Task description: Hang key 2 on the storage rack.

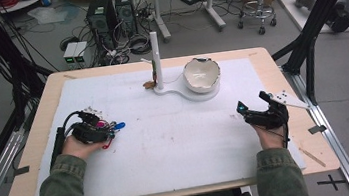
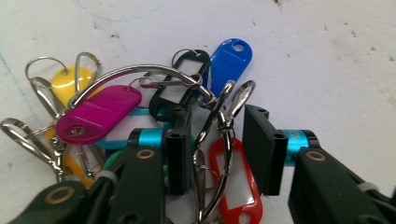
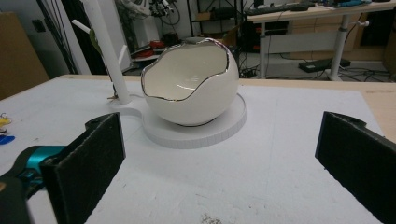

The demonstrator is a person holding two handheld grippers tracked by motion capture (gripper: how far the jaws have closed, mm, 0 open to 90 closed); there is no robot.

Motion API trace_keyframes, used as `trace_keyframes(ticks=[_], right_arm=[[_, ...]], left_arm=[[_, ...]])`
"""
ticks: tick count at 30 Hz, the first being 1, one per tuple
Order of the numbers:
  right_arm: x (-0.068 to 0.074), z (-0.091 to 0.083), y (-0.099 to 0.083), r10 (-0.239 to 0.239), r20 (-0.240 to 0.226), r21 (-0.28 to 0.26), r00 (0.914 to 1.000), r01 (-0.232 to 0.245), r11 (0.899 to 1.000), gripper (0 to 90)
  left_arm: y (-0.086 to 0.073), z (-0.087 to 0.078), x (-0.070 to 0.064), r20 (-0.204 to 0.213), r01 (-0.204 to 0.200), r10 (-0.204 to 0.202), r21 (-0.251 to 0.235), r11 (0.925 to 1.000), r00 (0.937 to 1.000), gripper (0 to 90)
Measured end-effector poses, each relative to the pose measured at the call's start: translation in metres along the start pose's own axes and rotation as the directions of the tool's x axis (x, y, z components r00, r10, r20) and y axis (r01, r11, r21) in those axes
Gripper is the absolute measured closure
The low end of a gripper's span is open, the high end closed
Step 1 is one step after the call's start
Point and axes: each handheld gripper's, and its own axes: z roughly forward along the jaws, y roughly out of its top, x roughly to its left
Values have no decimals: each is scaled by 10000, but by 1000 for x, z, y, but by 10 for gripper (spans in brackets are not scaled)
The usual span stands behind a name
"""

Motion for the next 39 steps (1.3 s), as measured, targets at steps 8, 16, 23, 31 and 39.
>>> trace_keyframes(ticks=[8,16,23,31,39], right_arm=[[0,0,0,-10,-16,-3,10000,10,10000,5],[0,0,0,3,-16,16,10000,-3,10000,5],[0,0,0,-2,9,-1,10000,2,10000,6],[0,0,0,14,6,-2,10000,-14,10000,6],[0,0,0,-18,23,-6,10000,18,10000,5]], left_arm=[[1,-1,-5,-320,-145,152,235,9996,9994,779],[0,-3,-3,-71,-89,91,245,9997,9999,792],[0,-10,-3,92,-60,59,77,10000,9999,794],[-1,-19,0,271,106,-98,-307,9995,9996,794],[4,-37,1,296,104,-78,-912,9958,9995,795]])
